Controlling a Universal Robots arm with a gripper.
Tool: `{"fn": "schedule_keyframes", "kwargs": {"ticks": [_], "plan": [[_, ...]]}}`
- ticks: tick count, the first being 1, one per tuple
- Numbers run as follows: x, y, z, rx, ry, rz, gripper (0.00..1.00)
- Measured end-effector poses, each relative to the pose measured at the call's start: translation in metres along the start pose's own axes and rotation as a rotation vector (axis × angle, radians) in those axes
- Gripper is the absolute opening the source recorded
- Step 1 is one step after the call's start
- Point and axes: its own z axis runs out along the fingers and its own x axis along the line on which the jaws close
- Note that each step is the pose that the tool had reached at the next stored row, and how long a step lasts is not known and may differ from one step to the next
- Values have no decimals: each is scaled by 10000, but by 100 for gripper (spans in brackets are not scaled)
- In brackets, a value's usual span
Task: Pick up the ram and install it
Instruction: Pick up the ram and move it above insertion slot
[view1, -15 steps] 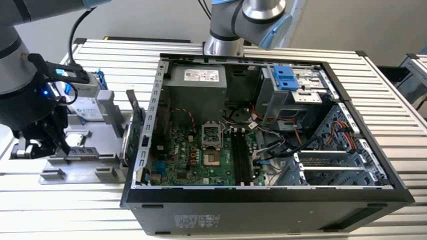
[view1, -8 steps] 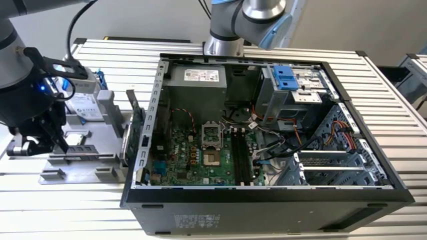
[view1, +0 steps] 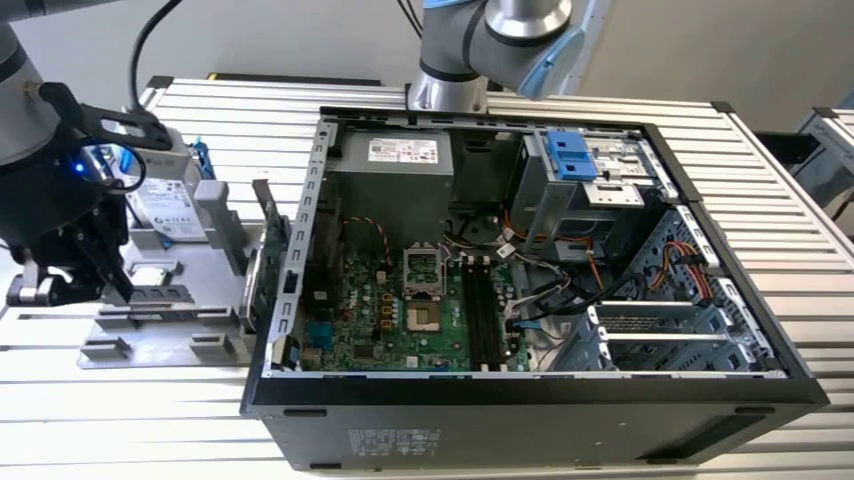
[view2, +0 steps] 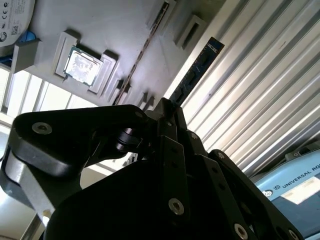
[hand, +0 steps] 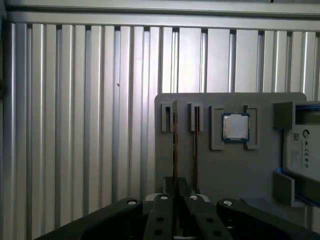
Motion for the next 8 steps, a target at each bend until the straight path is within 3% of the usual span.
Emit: {"fn": "schedule_keyframes", "kwargs": {"ticks": [8], "plan": [[-1,3,-79,-1,0,0,0]]}}
